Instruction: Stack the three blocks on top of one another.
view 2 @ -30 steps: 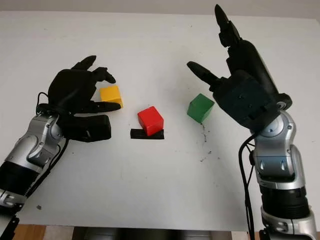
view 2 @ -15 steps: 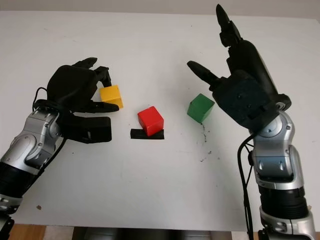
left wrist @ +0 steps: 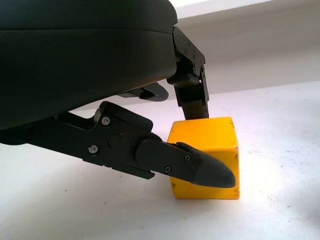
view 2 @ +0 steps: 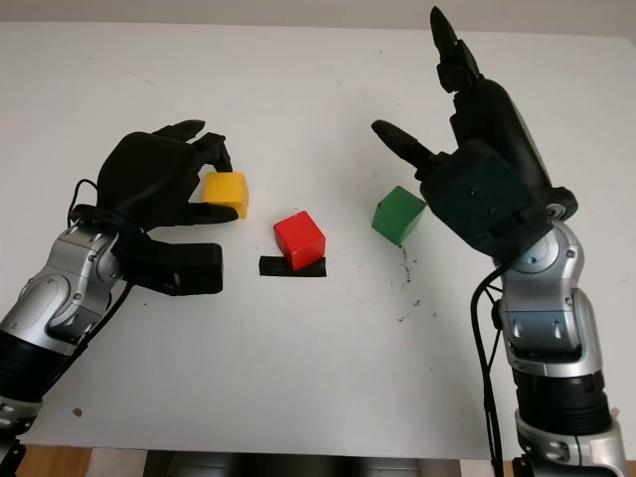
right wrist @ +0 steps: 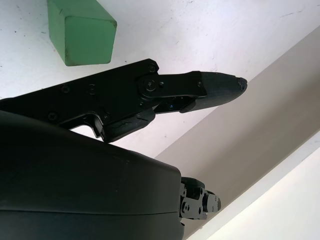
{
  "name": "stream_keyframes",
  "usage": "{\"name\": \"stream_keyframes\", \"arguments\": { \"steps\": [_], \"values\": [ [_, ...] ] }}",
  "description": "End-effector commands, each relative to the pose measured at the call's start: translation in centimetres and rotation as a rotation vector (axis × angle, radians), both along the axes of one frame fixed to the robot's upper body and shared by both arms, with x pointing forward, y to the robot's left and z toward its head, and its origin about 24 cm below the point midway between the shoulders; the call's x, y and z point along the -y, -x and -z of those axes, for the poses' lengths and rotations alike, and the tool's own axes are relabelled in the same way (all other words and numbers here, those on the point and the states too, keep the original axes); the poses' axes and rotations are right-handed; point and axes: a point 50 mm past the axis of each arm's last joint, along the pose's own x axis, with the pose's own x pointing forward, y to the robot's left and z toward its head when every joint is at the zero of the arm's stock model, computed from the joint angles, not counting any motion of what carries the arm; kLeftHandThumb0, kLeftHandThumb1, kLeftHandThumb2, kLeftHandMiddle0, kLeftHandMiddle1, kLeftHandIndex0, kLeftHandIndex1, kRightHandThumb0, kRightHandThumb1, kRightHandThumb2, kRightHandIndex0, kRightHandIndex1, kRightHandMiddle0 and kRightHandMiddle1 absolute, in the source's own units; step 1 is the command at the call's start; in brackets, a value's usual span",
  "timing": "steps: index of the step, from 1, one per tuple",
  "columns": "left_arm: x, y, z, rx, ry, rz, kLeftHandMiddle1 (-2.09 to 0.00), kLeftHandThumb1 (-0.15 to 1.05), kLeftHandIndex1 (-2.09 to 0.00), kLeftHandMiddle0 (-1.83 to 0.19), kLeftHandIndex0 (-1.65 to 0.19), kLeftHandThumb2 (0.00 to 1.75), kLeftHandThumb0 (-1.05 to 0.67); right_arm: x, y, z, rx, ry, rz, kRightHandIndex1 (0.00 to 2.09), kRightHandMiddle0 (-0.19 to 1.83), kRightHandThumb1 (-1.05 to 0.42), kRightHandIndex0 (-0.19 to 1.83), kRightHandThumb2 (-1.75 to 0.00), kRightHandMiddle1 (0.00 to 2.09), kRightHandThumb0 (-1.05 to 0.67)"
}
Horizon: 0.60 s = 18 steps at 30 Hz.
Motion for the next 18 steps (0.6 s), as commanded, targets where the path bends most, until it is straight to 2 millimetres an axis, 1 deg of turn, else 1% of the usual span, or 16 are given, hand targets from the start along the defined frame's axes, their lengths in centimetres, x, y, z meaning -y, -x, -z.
{"name": "stream_keyframes", "arguments": {
  "steps": [1,3,6,9,13,14,16,18],
  "values": [
    [-0.4,0.0,-0.3,0.027,0.025,0.005,-0.08,1.03,-1.17,-0.42,-0.38,0.05,-0.37,0.0,0.2,-0.1,0.013,-0.012,-0.004,0.05,-0.06,-1.05,-0.09,-0.34,0.06,-0.70],
    [-0.4,0.0,-0.3,0.035,0.034,0.016,-0.08,1.03,-1.20,-0.43,-0.37,0.05,-0.38,0.0,0.2,-0.1,0.016,-0.010,-0.004,0.05,-0.06,-1.05,-0.09,-0.34,0.06,-0.70],
    [-0.4,0.0,-0.5,0.037,0.046,0.034,-0.07,1.05,-1.30,-0.45,-0.33,0.07,-0.39,0.0,0.2,-0.1,0.021,0.005,-0.001,0.05,-0.05,-1.05,-0.09,-0.35,0.07,-0.70],
    [-0.6,0.0,-1.3,0.012,0.088,0.081,-0.07,1.05,-1.34,-0.45,-0.31,0.08,-0.40,0.0,0.2,-0.1,0.021,0.010,0.005,0.06,-0.05,-1.05,-0.08,-0.35,0.07,-0.71],
    [-1.1,0.0,-2.7,-0.057,0.141,0.151,-0.06,1.05,-1.36,-0.44,-0.29,0.09,-0.41,0.0,0.3,-0.1,0.021,0.002,-0.001,0.06,-0.05,-1.05,-0.08,-0.34,0.07,-0.71],
    [-1.2,-0.1,-3.2,-0.078,0.151,0.168,-0.06,1.05,-1.40,-0.43,-0.27,0.09,-0.41,-0.1,0.4,-0.1,0.022,0.004,0.000,0.06,-0.05,-1.05,-0.08,-0.34,0.07,-0.70],
    [-1.4,-0.1,-4.5,-0.103,0.142,0.218,-0.05,1.05,-1.44,-0.42,-0.26,0.10,-0.42,-0.1,0.3,0.0,0.023,-0.013,-0.008,0.06,-0.05,-1.05,-0.08,-0.33,0.07,-0.70],
    [-1.5,-0.1,-5.4,-0.116,0.130,0.255,-0.06,1.05,-1.36,-0.44,-0.31,0.08,-0.42,-0.2,0.3,0.0,0.020,-0.024,-0.013,0.05,-0.05,-1.05,-0.09,-0.32,0.07,-0.70]
  ]
}}
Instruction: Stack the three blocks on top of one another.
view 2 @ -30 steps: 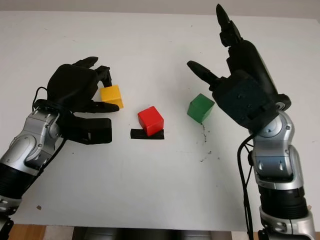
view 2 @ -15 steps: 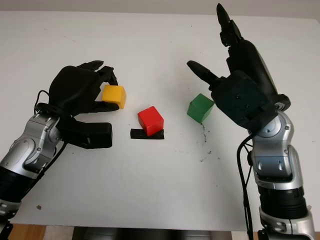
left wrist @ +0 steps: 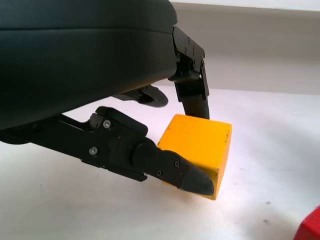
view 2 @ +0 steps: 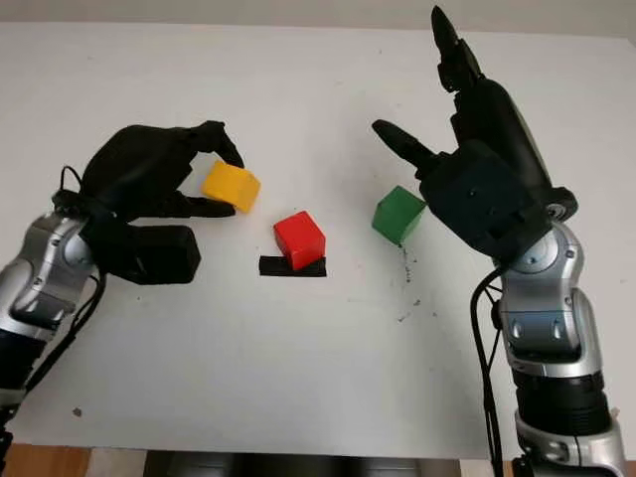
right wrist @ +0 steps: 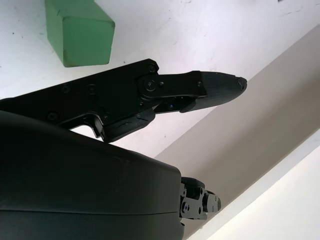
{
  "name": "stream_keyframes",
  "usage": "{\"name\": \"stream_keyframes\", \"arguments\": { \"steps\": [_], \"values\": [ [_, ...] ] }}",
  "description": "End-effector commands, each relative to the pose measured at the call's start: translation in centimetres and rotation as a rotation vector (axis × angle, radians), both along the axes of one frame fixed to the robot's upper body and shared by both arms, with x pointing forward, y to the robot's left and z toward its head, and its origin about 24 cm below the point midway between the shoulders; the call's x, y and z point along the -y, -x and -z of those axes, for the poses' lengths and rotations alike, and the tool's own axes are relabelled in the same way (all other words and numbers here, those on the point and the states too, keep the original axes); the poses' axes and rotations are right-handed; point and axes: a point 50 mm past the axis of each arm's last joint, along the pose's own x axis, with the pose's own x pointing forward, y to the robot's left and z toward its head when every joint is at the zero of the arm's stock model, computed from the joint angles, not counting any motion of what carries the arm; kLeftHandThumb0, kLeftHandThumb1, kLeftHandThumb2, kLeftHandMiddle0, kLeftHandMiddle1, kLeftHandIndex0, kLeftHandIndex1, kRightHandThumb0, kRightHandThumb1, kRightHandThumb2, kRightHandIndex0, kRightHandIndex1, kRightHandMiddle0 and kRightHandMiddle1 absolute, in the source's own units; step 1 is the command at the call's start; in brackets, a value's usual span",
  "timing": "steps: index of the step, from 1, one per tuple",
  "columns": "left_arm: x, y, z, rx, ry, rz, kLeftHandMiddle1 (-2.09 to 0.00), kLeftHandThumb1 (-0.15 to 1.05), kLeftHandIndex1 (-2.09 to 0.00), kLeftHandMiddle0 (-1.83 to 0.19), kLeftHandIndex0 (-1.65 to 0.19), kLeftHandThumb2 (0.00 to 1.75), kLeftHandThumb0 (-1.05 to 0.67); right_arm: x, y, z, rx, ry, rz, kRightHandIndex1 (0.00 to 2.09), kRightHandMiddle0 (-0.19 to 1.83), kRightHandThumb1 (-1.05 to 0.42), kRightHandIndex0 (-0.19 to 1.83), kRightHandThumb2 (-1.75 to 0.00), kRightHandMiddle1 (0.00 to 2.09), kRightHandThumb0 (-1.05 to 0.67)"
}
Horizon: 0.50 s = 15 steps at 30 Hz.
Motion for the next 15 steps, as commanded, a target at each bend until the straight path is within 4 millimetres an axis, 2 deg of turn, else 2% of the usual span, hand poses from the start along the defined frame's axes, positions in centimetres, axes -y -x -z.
{"name": "stream_keyframes", "arguments": {
  "steps": [1,11,15],
  "values": [
    [-0.3,0.0,-2.1,0.019,0.002,0.031,-0.06,1.05,-1.35,-0.44,-0.32,0.08,-0.42,-0.1,0.3,-0.1,0.016,-0.013,-0.010,0.05,-0.05,-1.05,-0.09,-0.32,0.07,-0.70],
    [0.9,-0.1,-6.3,-0.076,-0.128,0.153,-0.05,1.05,-1.28,-0.41,-0.36,0.09,-0.44,-0.3,0.2,0.1,-0.002,-0.015,-0.013,0.06,-0.06,-1.05,-0.09,-0.31,0.06,-0.69],
    [1.7,-0.4,-7.9,-0.076,-0.163,0.197,-0.06,1.04,-1.36,-0.43,-0.37,0.08,-0.44,-0.3,0.2,0.1,-0.003,-0.010,-0.012,0.06,-0.06,-1.05,-0.09,-0.31,0.06,-0.68]
  ]
}}
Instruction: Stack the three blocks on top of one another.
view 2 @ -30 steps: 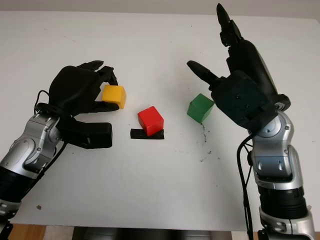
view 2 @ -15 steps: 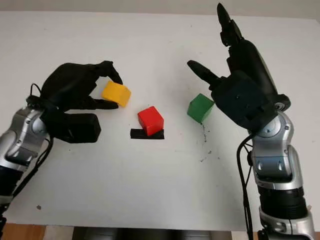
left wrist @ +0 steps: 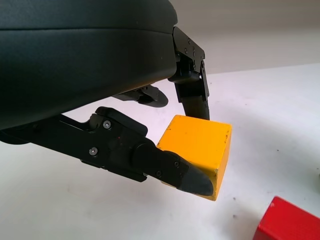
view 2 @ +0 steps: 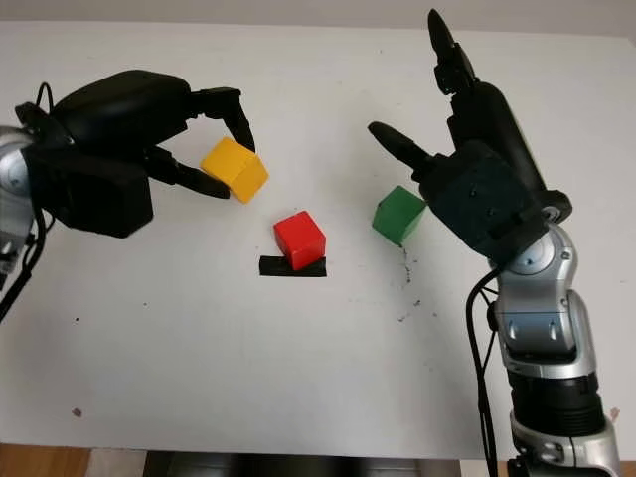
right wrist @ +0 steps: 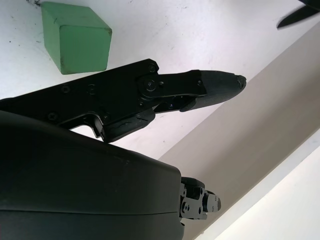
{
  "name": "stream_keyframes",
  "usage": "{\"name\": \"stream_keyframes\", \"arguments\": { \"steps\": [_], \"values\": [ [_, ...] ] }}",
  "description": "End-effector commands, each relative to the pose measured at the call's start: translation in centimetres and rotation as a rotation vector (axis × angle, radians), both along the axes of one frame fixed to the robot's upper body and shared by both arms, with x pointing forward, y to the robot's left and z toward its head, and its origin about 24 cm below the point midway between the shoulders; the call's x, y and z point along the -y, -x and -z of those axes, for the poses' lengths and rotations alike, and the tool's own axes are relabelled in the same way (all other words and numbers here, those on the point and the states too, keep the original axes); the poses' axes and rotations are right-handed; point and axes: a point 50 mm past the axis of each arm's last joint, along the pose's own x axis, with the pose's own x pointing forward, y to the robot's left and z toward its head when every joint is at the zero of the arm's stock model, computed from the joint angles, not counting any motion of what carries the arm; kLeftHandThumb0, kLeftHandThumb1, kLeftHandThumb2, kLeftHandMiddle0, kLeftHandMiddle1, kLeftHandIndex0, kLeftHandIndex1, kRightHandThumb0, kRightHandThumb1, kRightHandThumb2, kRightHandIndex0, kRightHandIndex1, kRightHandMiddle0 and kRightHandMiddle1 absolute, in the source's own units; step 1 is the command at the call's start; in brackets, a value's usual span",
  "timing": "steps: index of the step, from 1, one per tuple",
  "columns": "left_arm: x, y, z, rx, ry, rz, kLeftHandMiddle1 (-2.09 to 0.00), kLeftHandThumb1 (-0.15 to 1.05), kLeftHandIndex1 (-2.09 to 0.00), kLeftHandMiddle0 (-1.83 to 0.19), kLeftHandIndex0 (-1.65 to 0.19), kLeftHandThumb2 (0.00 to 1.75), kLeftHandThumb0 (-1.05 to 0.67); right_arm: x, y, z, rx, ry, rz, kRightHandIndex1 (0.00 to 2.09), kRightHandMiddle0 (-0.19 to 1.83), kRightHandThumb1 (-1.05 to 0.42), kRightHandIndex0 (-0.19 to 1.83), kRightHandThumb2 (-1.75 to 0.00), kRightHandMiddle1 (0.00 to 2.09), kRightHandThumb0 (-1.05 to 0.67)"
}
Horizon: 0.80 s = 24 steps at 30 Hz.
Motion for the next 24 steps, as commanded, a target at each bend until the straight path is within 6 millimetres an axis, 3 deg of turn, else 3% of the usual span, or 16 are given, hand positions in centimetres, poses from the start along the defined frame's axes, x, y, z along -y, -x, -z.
{"name": "stream_keyframes", "arguments": {
  "steps": [1,6,15,24],
  "values": [
    [0.5,0.1,-1.5,0.036,-0.008,0.028,-0.06,1.04,-1.35,-0.44,-0.37,0.07,-0.44,-0.1,0.3,-0.1,0.008,0.003,-0.004,0.06,-0.06,-1.05,-0.08,-0.31,0.06,-0.68],
    [2.1,0.1,-1.7,0.046,-0.066,0.072,-0.05,1.04,-1.30,-0.41,-0.45,0.06,-0.42,-0.2,0.2,-0.1,0.005,0.005,-0.004,0.06,-0.06,-1.05,-0.08,-0.31,0.06,-0.69],
    [4.2,0.1,-1.3,0.061,-0.080,0.150,-0.04,1.05,-1.50,-0.35,-0.32,0.10,-0.45,-0.3,0.2,-0.1,-0.011,0.023,0.016,0.06,-0.05,-1.05,-0.08,-0.33,0.07,-0.73],
    [6.5,0.5,-0.6,0.062,-0.125,0.245,-0.04,1.05,-1.53,-0.32,-0.29,0.09,-0.45,-0.3,0.4,0.1,-0.027,0.005,0.005,0.07,-0.07,-1.05,-0.06,-0.36,0.05,-0.73]
  ]
}}
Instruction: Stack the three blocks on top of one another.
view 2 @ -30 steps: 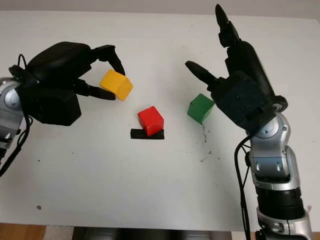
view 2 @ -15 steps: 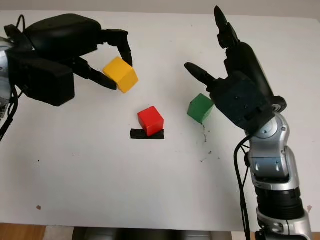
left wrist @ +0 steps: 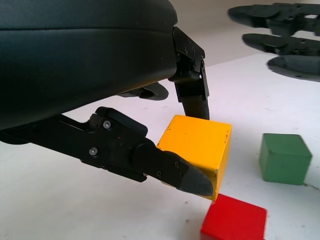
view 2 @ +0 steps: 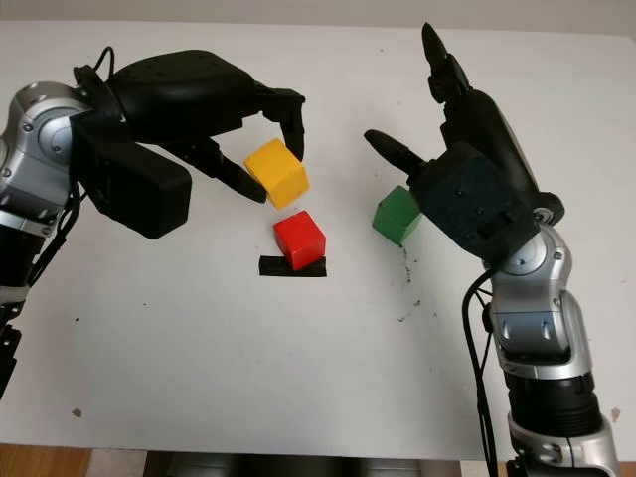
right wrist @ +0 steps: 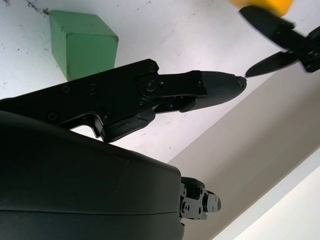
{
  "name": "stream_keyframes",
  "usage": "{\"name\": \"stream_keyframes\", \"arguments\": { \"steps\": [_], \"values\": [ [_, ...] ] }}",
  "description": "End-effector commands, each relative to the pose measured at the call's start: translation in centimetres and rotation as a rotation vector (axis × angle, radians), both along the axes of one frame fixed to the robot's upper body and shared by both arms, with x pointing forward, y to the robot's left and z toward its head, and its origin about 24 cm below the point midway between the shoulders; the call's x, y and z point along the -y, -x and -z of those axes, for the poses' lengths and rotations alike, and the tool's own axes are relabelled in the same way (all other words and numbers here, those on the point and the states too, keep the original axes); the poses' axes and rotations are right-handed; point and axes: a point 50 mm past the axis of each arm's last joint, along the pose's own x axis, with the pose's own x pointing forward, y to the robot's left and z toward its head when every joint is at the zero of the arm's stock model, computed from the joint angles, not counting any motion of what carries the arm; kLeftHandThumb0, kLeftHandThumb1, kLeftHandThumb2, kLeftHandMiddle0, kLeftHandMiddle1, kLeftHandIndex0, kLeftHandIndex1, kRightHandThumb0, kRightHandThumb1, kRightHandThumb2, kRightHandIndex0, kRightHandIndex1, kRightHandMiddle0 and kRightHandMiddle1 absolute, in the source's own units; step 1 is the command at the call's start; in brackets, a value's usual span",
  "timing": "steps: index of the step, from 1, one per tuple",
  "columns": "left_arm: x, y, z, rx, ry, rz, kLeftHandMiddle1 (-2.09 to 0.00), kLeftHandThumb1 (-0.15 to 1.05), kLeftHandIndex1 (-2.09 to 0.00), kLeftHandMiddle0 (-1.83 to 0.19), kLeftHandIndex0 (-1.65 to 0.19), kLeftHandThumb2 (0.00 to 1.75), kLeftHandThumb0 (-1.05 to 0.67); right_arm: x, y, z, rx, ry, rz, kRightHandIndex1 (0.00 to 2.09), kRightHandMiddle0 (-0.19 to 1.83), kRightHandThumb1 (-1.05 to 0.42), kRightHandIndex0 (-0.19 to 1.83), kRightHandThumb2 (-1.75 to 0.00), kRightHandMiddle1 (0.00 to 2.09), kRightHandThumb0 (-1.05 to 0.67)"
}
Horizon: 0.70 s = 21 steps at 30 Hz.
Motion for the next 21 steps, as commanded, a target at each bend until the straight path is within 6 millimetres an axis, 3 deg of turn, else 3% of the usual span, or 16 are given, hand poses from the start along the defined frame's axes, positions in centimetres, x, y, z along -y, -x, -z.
{"name": "stream_keyframes", "arguments": {
  "steps": [1,13,21],
  "values": [
    [0.7,0.4,-0.5,0.032,-0.006,0.038,-0.04,1.05,-1.54,-0.32,-0.29,0.09,-0.45,0.0,0.4,-0.2,0.012,-0.010,0.000,0.10,-0.07,-1.05,0.00,-0.36,0.05,-0.73],
    [1.3,0.4,0.2,-0.022,-0.029,0.085,-0.04,1.05,-1.73,-0.31,-0.18,0.15,-0.45,0.1,0.5,-0.3,0.032,-0.010,-0.002,0.05,-0.07,-1.05,-0.09,-0.36,0.06,-0.71],
    [1.1,0.4,0.5,-0.022,-0.046,0.074,-0.05,1.05,-1.64,-0.32,-0.22,0.12,-0.42,0.1,0.5,-0.3,0.026,-0.009,0.002,0.05,-0.07,-1.05,-0.10,-0.36,0.05,-0.71]
  ]
}}
